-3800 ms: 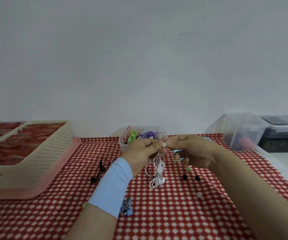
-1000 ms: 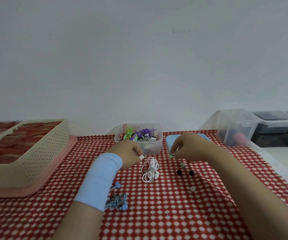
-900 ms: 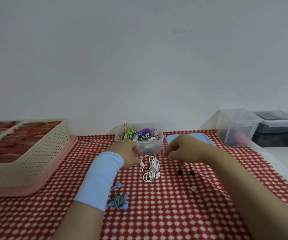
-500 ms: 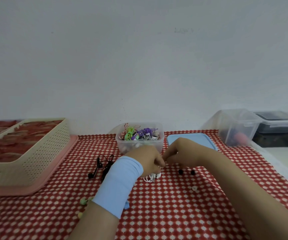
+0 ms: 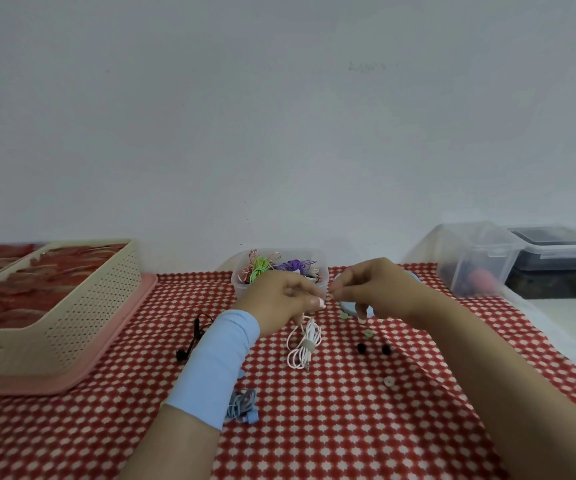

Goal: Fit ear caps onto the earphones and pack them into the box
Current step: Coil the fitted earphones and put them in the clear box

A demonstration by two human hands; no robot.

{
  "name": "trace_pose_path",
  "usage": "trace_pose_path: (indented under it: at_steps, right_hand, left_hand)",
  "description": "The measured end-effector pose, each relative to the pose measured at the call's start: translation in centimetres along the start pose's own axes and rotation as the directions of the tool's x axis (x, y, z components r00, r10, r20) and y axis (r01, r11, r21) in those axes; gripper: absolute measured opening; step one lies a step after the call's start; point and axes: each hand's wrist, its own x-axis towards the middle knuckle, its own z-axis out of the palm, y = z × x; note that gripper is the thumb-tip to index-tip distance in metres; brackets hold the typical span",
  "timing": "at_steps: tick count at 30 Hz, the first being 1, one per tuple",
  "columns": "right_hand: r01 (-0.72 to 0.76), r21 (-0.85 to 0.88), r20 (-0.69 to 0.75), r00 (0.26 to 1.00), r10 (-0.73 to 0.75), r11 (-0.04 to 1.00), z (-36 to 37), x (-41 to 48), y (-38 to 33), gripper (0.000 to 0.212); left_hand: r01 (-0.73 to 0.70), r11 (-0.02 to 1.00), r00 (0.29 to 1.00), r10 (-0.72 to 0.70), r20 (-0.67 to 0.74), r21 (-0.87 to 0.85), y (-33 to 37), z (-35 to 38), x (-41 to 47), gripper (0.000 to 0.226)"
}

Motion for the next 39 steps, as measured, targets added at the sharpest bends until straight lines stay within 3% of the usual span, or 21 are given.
trace_pose_path:
  at_steps: [4,8,12,18,26,35,39]
  right_hand:
    - [-0.043,0.193,0.005,0.999,0.043,0.980,0.1,-0.2,-0.5,0.007]
    - [-0.094,0.392,0.033,0.996,0.088,0.915,0.4,-0.1,-0.8,0.009]
    - [-0.111,0.476,0.085,0.993,0.081,0.872,1.3,0.3,-0.4,0.011]
    - [-0.110,0.483,0.099,0.993,0.071,0.868,1.7,0.3,-0.4,0.018]
    - [-0.133,0.517,0.141,0.988,0.069,0.846,1.8,0.3,-0.4,0.043]
    - [-0.185,0.528,0.177,0.979,0.106,0.829,1.5,0.4,-0.3,0.039]
    - [-0.141,0.537,0.198,0.979,0.038,0.832,1.6,0.5,0.0,0.043]
  left_hand:
    - [0.067,0.969,0.993,-0.087,-0.078,-0.239,0.2,0.2,0.0,0.015]
    - [0.116,0.889,0.985,-0.159,-0.062,-0.443,-0.3,0.4,0.3,0.016]
    - [0.129,0.799,0.986,-0.169,-0.013,-0.588,-0.3,0.5,0.2,0.011]
    - [0.108,0.812,0.991,-0.136,-0.006,-0.573,-0.4,0.4,0.0,0.012]
    - [0.098,0.803,0.993,-0.114,0.009,-0.587,-0.4,0.3,0.1,0.012]
    - [0.077,0.831,0.995,-0.100,-0.011,-0.551,-0.2,0.8,0.1,0.011]
    - [0.075,0.764,0.996,-0.084,0.016,-0.641,-0.1,0.9,0.1,0.013]
